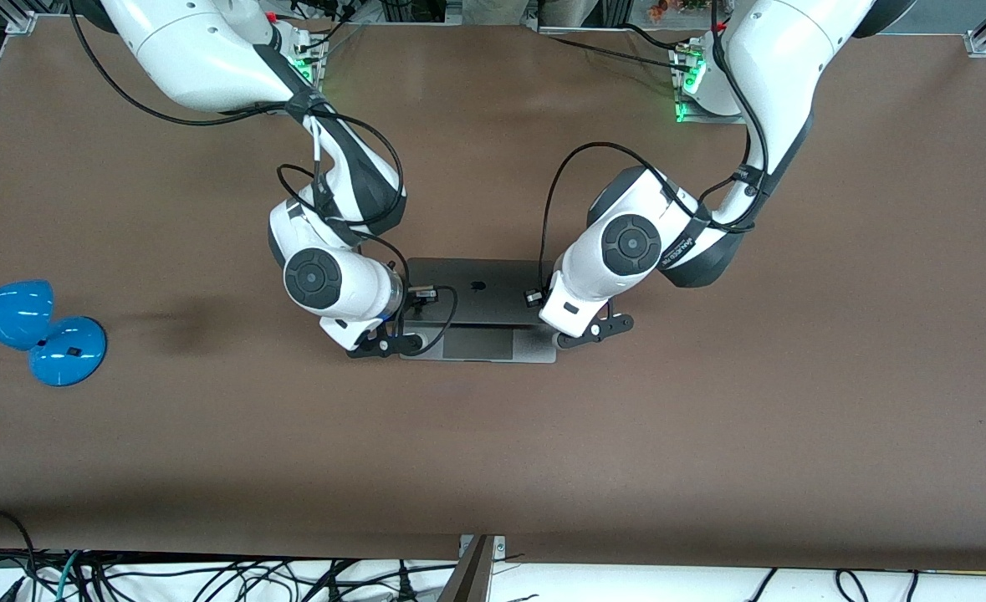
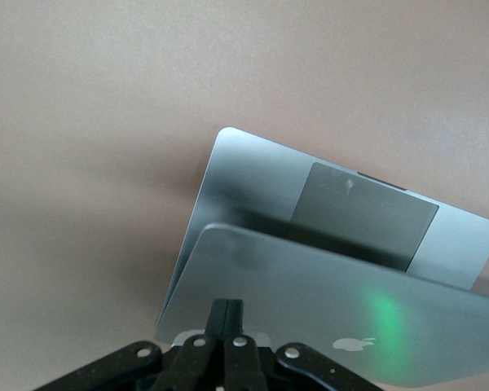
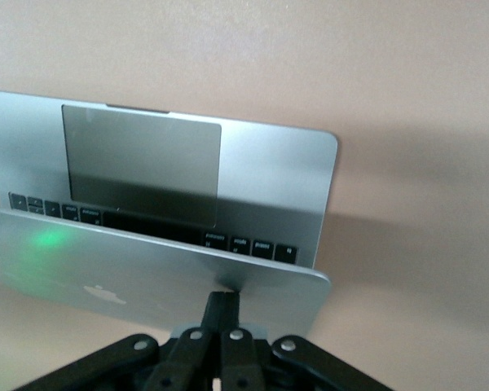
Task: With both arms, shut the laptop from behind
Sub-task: 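Push the screen down with both grippers until the lid lies shut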
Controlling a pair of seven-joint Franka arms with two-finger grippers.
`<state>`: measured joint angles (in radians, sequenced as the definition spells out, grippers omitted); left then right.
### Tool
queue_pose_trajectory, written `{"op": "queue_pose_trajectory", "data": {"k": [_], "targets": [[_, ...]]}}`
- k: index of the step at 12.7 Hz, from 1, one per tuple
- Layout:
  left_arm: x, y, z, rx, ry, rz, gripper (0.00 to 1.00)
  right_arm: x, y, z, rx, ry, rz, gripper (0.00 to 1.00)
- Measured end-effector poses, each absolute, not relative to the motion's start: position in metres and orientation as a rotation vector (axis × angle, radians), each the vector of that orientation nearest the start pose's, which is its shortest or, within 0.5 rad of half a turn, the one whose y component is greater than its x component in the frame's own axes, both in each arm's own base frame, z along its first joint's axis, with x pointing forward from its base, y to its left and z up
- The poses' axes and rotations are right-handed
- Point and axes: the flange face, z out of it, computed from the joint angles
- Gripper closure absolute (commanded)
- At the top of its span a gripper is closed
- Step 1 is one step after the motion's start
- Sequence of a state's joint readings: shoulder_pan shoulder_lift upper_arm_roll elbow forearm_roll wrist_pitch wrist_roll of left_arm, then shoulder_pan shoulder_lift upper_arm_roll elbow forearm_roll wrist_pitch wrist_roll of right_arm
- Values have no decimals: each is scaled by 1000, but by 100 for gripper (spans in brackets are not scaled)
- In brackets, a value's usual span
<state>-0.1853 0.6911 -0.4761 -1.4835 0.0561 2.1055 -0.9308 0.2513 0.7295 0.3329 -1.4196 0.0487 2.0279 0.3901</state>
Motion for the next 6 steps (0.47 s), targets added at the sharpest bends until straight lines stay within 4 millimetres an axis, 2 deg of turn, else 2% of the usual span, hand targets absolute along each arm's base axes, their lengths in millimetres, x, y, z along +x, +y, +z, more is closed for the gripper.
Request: {"op": "queue_pose_trajectory", "data": {"k": [6], "targets": [[609, -379, 274, -3269, -606, 253, 100, 628, 352, 237, -2958, -207, 231, 100]]}}
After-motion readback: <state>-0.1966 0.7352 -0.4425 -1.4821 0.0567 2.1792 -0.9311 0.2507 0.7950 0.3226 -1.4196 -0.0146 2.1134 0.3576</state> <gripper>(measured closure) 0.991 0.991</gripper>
